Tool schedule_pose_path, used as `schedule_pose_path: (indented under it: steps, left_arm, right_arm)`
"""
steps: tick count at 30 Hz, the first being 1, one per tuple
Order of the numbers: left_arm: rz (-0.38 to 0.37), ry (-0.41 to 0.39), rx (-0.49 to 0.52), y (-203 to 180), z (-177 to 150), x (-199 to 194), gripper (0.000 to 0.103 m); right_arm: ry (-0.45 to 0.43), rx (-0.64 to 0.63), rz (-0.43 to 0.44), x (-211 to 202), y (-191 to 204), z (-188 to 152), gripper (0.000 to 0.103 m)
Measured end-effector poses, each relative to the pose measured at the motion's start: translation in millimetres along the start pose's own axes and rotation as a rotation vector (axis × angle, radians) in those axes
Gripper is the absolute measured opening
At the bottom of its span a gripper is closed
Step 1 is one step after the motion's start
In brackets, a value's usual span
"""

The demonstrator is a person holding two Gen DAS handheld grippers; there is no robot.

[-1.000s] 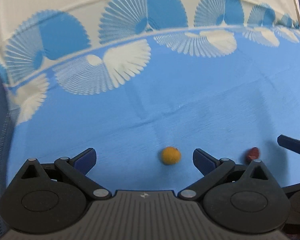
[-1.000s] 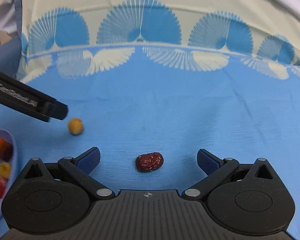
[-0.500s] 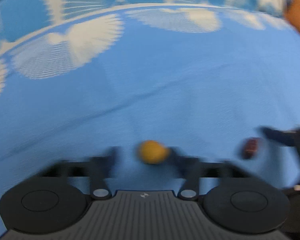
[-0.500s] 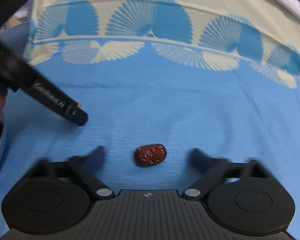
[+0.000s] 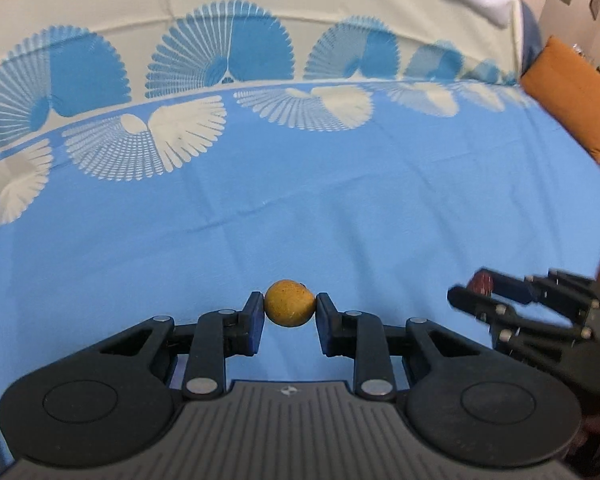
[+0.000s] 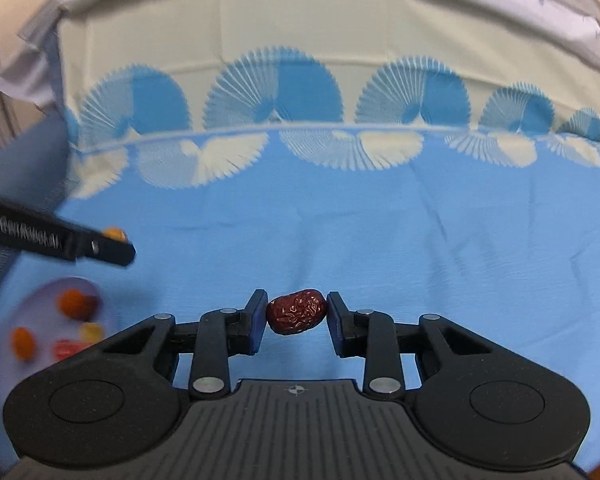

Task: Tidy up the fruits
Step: 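Carry the yellow fruit and date over the plate and open both grippers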

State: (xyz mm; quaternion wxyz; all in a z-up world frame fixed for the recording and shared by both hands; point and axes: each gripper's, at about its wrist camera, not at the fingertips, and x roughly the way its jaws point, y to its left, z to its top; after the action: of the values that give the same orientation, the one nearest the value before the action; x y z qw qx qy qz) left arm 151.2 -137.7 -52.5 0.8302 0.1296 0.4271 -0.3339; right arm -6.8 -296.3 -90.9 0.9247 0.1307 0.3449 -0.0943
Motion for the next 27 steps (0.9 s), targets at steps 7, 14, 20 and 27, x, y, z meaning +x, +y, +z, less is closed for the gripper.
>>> schedule_pose_path:
  steps: [7, 14, 20, 27]
  left_arm:
    - [0.007, -0.052, -0.071, -7, -58, -92, 0.030]
    - [0.078, -0.067, -0.106, -7, -106, -154, 0.030]
    - [0.117, -0.102, -0.134, -11, -130, -190, 0.030]
    - [0.145, -0.127, -0.146, -24, -157, -216, 0.030]
  right_arm:
    - [-0.052, -0.077, 0.063, -79, 32, -10, 0.034]
    - [-0.064, -0.112, 0.124, -124, 57, -29, 0.034]
    - [-0.096, -0.141, 0.150, -154, 70, -43, 0.034]
    - [-0.137, -0.193, 0.177, -180, 82, -54, 0.034]
